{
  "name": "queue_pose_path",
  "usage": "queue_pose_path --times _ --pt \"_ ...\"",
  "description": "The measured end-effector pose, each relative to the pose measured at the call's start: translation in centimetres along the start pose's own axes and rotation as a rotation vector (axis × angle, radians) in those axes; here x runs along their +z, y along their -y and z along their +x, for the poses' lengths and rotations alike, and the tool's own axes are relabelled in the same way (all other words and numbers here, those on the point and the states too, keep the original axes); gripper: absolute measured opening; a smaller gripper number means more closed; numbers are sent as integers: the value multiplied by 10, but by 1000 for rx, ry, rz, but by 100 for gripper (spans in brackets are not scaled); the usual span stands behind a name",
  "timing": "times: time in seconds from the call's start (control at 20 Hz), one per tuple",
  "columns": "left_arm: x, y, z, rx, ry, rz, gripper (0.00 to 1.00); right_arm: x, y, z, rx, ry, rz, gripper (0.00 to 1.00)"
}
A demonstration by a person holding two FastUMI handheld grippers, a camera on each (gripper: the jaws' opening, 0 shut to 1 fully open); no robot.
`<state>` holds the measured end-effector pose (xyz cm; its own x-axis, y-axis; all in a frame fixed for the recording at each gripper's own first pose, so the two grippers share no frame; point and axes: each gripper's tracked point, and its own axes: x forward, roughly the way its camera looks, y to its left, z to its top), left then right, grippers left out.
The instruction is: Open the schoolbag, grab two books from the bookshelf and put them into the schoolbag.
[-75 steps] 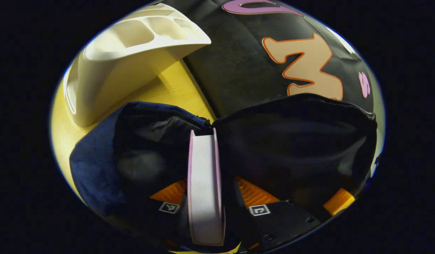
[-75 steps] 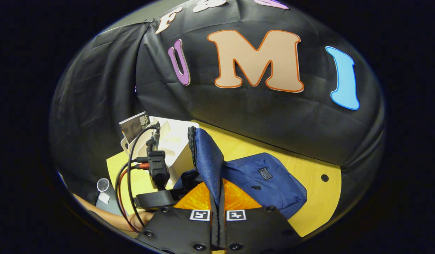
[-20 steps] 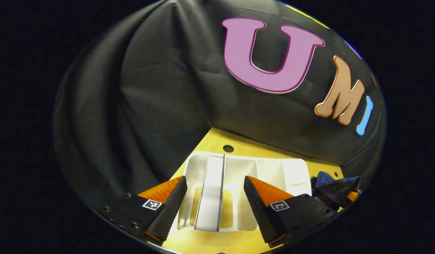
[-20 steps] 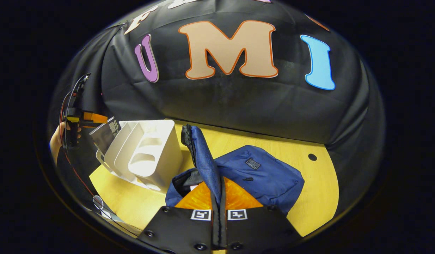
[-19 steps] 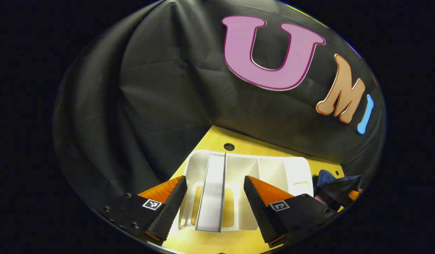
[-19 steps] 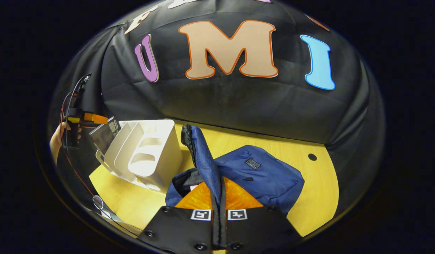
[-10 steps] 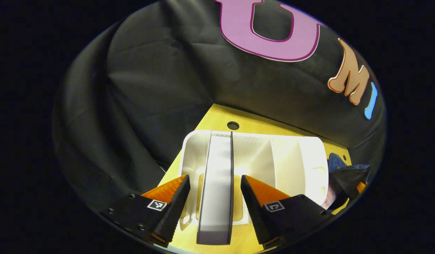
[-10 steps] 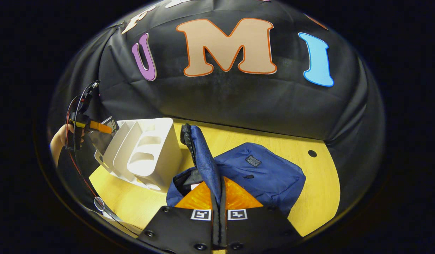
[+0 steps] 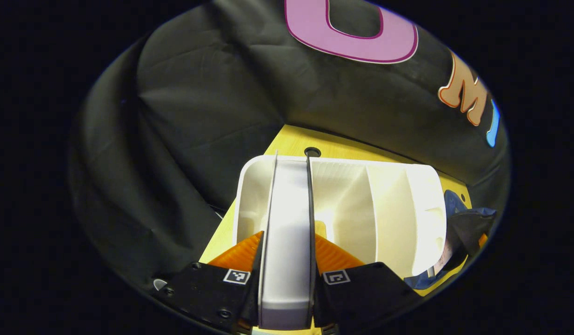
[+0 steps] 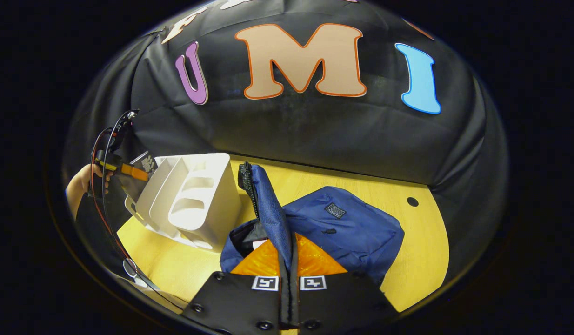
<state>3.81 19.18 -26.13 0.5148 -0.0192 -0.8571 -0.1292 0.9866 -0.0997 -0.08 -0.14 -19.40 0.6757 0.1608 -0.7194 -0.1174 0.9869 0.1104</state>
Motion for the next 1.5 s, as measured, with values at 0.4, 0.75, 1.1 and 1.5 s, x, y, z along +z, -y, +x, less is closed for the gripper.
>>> queue_pose_path --times 0.4,0.75,1.1,1.5 --pt "21 -3 -13 1 78 -108 38 -1 -2 1 7 6 -21 3" --pt "65 -6 -63 25 224 -70 38 -4 -6 0 27 8 -38 3" --pt "103 4 -125 -5 325 -81 38 -4 -9 4 52 9 -59 3" --pt "106 53 -169 -173 331 -152 37 -8 -11 2 78 10 -92 3"
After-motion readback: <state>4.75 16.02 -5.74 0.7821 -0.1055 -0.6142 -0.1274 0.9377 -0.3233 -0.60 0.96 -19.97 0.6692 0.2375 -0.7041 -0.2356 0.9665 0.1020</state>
